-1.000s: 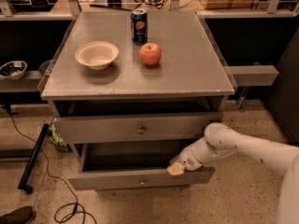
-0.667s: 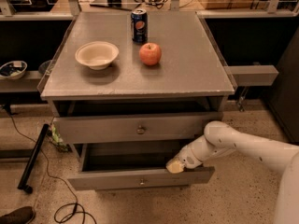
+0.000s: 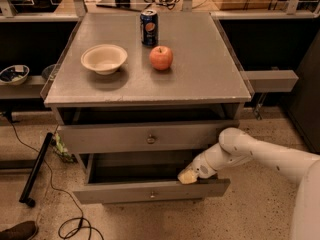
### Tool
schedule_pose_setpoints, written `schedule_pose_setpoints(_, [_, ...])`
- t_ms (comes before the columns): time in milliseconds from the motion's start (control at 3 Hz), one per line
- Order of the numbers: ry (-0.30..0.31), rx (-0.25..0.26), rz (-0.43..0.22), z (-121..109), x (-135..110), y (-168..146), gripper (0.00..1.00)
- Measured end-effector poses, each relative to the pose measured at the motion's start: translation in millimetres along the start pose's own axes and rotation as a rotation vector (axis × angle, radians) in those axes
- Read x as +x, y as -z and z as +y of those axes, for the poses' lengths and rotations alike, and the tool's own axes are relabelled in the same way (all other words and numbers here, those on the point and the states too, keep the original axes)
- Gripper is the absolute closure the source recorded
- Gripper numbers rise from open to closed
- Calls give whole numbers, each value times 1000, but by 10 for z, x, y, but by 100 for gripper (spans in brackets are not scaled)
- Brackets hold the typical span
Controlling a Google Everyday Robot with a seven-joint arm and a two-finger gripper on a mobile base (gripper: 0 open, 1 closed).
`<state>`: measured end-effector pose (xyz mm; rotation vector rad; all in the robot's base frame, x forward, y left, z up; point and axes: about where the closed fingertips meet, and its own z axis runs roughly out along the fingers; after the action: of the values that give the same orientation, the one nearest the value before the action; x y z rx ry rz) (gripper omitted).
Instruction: Open middle drawer
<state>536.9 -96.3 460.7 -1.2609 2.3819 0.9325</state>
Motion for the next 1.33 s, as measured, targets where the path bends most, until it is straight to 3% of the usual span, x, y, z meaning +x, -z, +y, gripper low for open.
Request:
schedule_pose_setpoints(333, [-9, -3, -14, 45, 36, 18, 100])
schedule_pose_setpoints(1000, [-76, -16, -115, 387, 412, 185, 100])
schedule_pose_setpoints(1333, [-76, -16, -115, 384, 411, 186, 81])
